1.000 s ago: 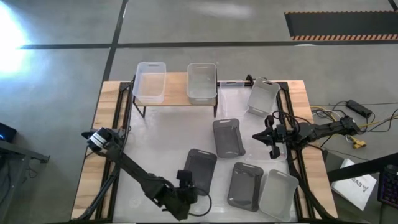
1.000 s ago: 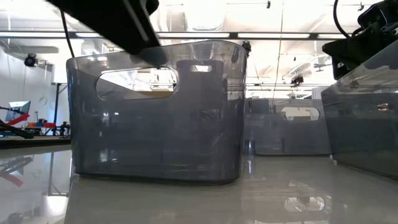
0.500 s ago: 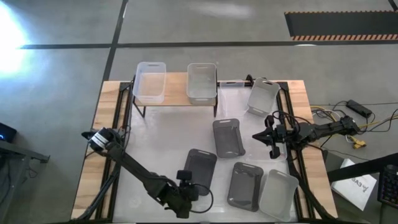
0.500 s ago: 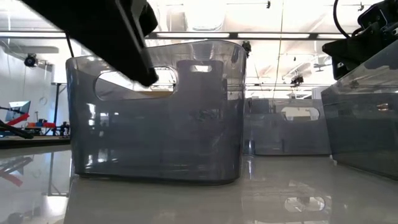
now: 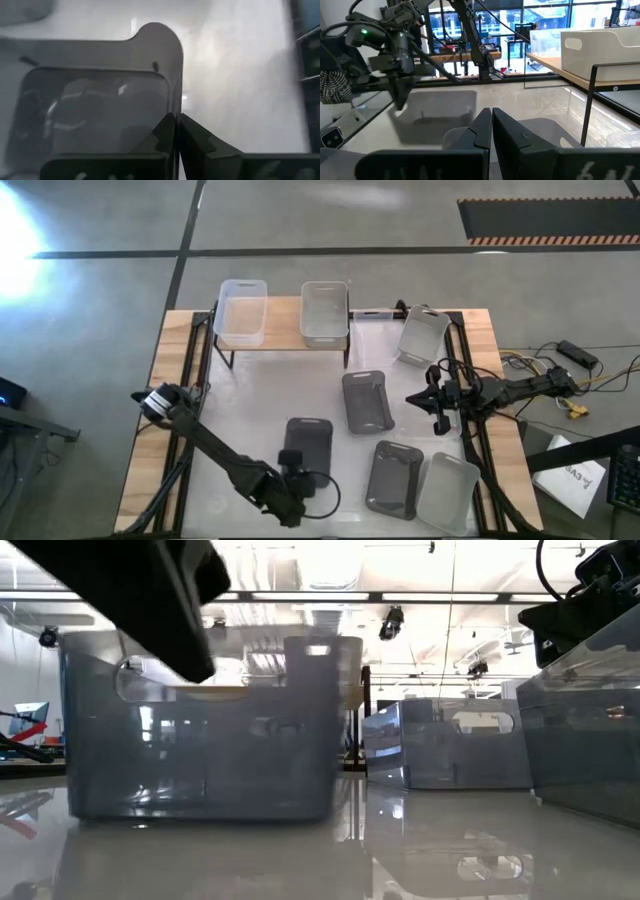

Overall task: Stack baskets on shelf by color
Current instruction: Move the black bin to the left of the table

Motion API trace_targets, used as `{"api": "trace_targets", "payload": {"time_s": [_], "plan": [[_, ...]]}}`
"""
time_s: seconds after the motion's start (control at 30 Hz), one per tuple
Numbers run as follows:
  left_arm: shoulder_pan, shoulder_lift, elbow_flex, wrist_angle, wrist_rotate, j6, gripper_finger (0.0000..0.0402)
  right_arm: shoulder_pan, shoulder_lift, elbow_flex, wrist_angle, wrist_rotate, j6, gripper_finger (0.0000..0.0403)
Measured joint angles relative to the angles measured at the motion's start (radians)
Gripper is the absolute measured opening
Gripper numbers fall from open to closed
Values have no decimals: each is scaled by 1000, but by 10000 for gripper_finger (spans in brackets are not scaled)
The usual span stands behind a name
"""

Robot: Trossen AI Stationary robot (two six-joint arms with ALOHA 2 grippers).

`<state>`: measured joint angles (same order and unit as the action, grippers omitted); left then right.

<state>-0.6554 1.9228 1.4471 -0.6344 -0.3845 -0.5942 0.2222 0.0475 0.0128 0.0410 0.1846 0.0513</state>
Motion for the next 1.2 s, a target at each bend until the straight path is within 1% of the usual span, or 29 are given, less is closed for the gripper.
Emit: {"api": "trace_targets", "payload": {"time_s": [0.13,0.23,0.33,0.47,0.57,0.67,0.9,1.03,1.2], "plan": [[0,-55,0,-159,-79,-87,1,0,0,0,0,0,0,9],[0,-99,-3,-242,-98,-110,1,0,0,0,0,0,0,9],[-1,-157,-33,-266,-100,-108,1,0,0,0,0,0,0,9],[-1,-248,-124,-266,-108,-116,0,0,0,0,0,0,0,9],[0,-322,-216,-264,-122,-156,0,0,0,0,0,0,0,9],[0,-393,-311,-249,-122,-160,0,0,0,0,0,0,0,9],[1,-535,-513,-123,-116,-146,0,0,0,0,0,0,0,9],[3,-584,-588,-69,-111,-34,0,0,0,0,0,0,0,9],[24,-598,-639,-71,-108,-15,0,0,0,0,0,0,0,9]]}}
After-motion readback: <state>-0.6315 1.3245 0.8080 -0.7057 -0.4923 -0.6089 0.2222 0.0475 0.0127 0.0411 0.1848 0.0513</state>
